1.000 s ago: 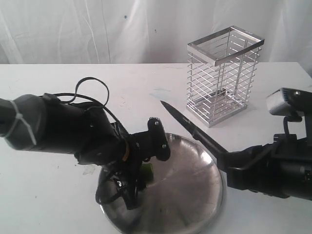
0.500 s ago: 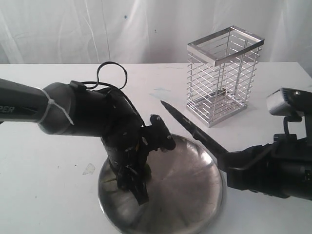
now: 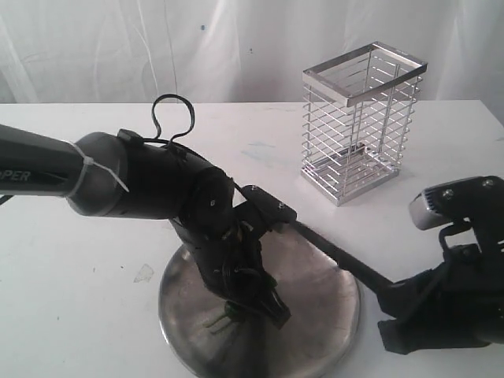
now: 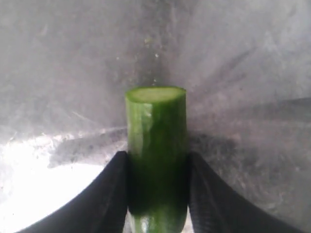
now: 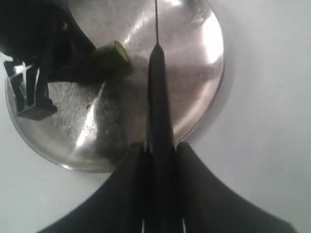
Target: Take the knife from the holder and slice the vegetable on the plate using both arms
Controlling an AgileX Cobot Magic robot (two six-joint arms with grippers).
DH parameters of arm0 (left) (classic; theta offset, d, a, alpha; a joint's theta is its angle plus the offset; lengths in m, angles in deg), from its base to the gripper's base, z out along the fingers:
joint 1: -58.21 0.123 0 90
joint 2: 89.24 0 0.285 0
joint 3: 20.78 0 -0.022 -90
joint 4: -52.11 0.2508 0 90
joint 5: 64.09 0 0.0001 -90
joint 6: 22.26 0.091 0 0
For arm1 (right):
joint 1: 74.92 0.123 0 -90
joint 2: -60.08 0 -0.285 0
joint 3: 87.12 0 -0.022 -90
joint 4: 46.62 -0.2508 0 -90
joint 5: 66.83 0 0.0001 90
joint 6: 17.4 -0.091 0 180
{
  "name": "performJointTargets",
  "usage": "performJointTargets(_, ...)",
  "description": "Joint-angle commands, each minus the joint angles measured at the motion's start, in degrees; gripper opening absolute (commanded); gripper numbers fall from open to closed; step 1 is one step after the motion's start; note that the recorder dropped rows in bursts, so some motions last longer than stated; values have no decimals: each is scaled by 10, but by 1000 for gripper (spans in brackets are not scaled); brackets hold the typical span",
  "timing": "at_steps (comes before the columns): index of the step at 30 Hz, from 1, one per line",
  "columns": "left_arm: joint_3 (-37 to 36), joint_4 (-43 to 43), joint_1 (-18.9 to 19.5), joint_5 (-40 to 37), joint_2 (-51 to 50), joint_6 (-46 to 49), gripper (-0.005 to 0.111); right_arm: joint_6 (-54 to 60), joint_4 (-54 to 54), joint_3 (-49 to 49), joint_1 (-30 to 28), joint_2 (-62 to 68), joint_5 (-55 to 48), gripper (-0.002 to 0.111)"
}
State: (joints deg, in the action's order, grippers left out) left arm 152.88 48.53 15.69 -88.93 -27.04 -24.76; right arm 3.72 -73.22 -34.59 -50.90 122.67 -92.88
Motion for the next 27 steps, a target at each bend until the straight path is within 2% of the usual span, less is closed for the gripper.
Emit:
performJointTargets(1,-1,-10,1,9,4,-1,11,8,10,-2,18,45,1,0)
performJointTargets(5,-1,-9,1,7,4,-1,37,22,10,-8,46,78,23,0)
performJointTargets(10,-1,-2,1,1,12,-1,54,32,10,-8,59,83,53,0)
performJointTargets(16,-1,18,1,0,47,-1,62,35,11,-8,62,83,49,0)
performJointTargets(27,-1,41,8,-37,103,-7,62,45,14,-8,103,81,56,0)
